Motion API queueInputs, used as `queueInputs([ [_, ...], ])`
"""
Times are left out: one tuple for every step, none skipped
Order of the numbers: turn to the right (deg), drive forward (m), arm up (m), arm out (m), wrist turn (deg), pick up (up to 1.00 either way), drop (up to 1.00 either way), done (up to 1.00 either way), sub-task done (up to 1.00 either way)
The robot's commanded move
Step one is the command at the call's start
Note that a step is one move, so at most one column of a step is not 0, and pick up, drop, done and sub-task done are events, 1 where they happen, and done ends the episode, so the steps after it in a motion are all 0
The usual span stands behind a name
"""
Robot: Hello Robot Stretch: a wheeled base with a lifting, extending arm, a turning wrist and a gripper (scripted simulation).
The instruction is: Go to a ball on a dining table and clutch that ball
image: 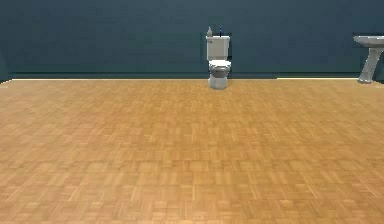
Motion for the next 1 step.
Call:
queueInputs([
  [0.0,0.25,0.00,0.00,0.0,0.00,0.00,0.00,0.00],
])
